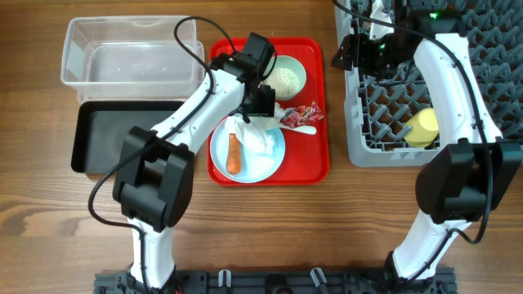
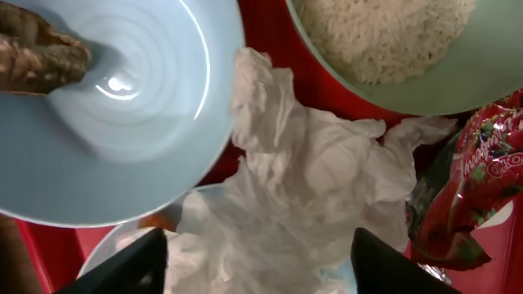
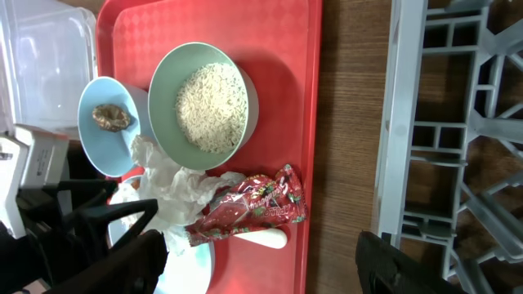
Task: Sort waste into correct bins and load items into the dishwasher rack
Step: 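Grasp the crumpled white tissue with the left gripper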
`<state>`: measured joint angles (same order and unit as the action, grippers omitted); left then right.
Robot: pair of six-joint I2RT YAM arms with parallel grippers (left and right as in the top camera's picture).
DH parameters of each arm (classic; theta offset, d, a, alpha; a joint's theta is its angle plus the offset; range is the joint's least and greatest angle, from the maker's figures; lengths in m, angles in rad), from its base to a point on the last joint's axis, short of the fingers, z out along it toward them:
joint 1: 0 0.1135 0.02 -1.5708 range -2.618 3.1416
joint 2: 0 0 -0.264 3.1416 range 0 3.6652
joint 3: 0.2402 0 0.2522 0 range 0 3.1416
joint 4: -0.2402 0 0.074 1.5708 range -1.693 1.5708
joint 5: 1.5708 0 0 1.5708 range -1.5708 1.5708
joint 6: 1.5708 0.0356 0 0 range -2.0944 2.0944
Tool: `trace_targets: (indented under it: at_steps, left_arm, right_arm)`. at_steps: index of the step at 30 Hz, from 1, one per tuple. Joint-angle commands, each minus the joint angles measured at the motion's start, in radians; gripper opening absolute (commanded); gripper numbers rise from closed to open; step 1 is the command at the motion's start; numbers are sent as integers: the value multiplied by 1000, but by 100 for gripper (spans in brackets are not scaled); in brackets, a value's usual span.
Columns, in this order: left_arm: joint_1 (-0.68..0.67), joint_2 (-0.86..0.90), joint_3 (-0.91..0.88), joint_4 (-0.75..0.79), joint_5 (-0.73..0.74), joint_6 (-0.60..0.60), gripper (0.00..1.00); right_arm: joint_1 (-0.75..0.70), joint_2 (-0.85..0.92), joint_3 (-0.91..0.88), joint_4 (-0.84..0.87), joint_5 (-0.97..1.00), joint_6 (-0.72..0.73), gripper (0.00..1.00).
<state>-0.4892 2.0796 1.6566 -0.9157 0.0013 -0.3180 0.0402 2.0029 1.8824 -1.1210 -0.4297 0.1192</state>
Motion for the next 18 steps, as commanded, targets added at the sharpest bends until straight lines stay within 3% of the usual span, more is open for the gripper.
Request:
trace_targets:
  at_steps: [1, 8, 11, 13, 14, 18]
  left_arm:
    - [-29, 42, -3, 3, 17, -1, 62]
    - [-59, 64, -3, 10, 13, -1, 61]
    - [-57, 64, -3, 17, 1, -1, 42]
    - [-57, 64, -3, 16, 1, -1, 22]
    - [-57, 64, -3, 16, 1, -1, 8]
    - [-56, 55, -2, 12, 2, -2, 4]
  right_arm:
    - [2, -14, 16, 2, -16, 12, 77]
    - [2, -14, 16, 2, -13, 12, 77]
    - [2, -14, 16, 1, -13, 11, 77]
    - [2, -14, 16, 2, -13, 11, 77]
    - [2, -14, 16, 2, -13, 11, 77]
    - [2, -14, 16, 2, -12, 11, 77]
